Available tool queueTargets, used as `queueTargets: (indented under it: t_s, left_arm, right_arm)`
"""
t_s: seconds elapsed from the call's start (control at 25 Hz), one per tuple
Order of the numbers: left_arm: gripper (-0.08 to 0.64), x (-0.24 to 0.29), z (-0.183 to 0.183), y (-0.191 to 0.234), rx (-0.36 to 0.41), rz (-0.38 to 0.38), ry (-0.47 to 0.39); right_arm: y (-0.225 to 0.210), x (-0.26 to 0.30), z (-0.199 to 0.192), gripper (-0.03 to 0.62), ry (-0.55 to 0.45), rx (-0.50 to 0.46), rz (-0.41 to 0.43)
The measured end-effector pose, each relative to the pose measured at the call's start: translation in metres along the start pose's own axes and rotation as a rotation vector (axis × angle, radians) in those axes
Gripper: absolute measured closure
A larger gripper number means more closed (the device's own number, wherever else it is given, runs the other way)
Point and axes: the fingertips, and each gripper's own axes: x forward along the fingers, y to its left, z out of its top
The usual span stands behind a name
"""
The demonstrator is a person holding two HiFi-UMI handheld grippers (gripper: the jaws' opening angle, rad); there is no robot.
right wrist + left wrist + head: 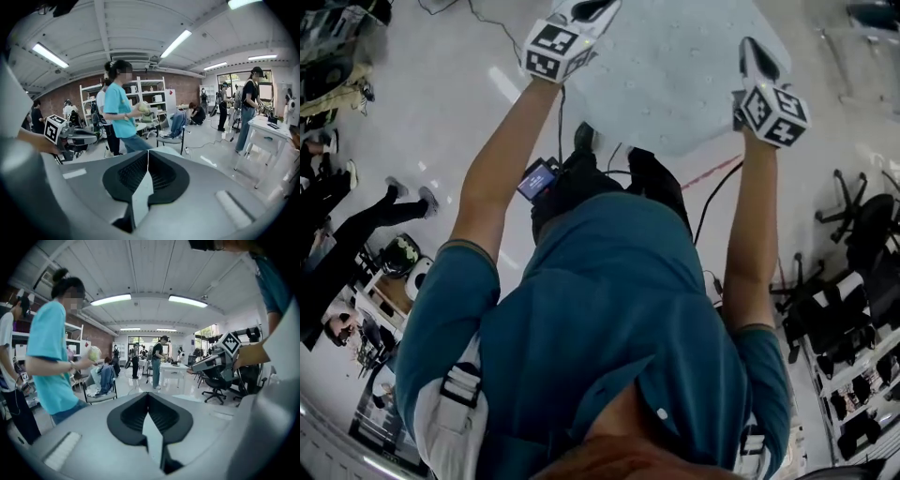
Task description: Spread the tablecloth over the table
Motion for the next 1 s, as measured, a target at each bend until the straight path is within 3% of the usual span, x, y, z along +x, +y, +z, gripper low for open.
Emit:
queueTargets:
  t_s: [0.32, 0.56, 0.76, 1.0]
  left_arm:
    - [0.56, -0.096, 0.111, -0.018, 0.124, -0.028, -0.203]
    - [0.56, -0.158, 0.156, -0.024, 0.155, -0.078, -0.267]
    - [0.56, -0.211, 0.181, -0.035, 0.163, -0.116, -0.318]
    - [0.56, -0.26, 0.194, -0.061, 0.231, -0.182, -0.36]
  right_arm:
    - [0.087, -0.098, 0.102, 0.578, -0.239, -0.088, 0.036]
    - [0.145, -0.16, 0.158, 0.58, -0.375, -0.158, 0.055]
    - [0.191, -0.204, 0.177, 0.583, -0.422, -0.264, 0.037]
    - [0.22, -0.254, 0.179, 0.583, -0.474, -0.289, -0.02]
